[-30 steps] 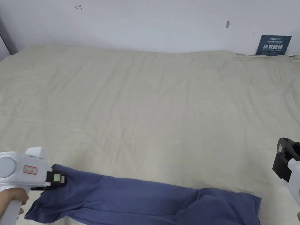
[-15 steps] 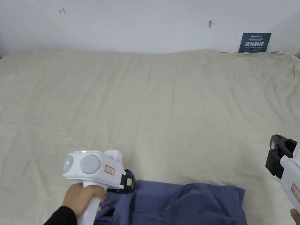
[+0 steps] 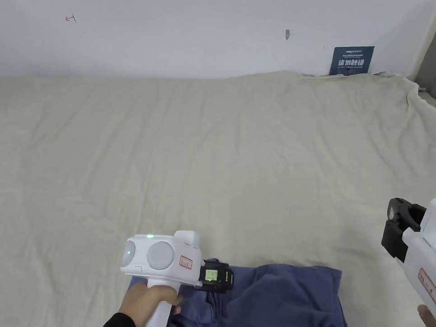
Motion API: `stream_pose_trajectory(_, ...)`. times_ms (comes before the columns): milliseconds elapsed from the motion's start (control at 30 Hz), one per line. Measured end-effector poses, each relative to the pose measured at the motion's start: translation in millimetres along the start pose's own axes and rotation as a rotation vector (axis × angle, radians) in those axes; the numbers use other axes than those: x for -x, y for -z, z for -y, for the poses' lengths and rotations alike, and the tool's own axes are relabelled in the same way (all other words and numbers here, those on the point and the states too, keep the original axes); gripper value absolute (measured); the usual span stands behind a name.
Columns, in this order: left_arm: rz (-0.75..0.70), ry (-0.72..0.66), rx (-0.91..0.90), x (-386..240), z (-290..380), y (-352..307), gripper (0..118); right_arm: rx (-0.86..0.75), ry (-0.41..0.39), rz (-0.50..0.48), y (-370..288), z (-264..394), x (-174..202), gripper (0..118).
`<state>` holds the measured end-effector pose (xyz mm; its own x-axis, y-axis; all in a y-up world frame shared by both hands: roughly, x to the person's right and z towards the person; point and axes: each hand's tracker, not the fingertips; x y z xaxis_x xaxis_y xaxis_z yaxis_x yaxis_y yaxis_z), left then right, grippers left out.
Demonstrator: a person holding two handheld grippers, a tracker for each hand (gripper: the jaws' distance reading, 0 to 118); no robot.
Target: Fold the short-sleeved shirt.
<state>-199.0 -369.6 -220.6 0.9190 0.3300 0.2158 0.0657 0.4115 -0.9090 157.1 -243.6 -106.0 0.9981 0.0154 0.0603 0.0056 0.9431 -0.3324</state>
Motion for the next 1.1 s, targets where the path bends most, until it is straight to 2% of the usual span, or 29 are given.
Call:
stream_pose_trajectory(167,0.004,0.006,-0.168,14.0,-0.7,-55.7,110,-0.009,-0.001,-0.005,-3.5,-4.8,3.7,0)
stream_pose_trajectory(400,-0.172,0.022,-0.360,51.4,14.9,-97.7,109,-0.023,-0.009,-0.017,-4.8,-10.9,9.6,0)
stream_pose_trajectory(467,-0.242,0.030,-0.405,59.7,23.1,-96.9,96,-0.025,-0.010,-0.020,-7.6,-13.9,13.6,0)
stream_pose_trajectory(533,-0.264,0.047,-0.451,67.5,33.4,-92.2,68,-0.026,-0.012,-0.022,-8.1,-14.6,15.6,0)
stream_pose_trajectory(567,-0.264,0.051,-0.464,70.7,38.2,-89.4,62,-0.027,-0.012,-0.023,-7.2,-14.1,15.0,0)
stream_pose_trajectory(600,-0.263,0.039,-0.469,73.2,42.8,-86.1,62,-0.026,-0.011,-0.023,-6.8,-13.8,15.1,0)
stream_pose_trajectory(700,-0.253,0.034,-0.478,78.4,54.7,-70.5,7,-0.021,-0.012,-0.024,-8.5,-15.0,18.2,0)
stream_pose_trajectory(733,-0.268,0.036,-0.482,78.0,59.6,-64.4,0,-0.019,-0.010,-0.024,-9.2,-15.2,19.0,0)
stream_pose_trajectory(900,-0.291,0.053,-0.434,79.9,72.2,-31.9,0,-0.010,-0.010,-0.022,-11.0,-15.1,20.0,0)
stream_pose_trajectory(1100,-0.240,0.082,-0.363,57.6,90.1,5.3,0,0.003,-0.001,-0.012,-12.5,-12.9,15.8,0)
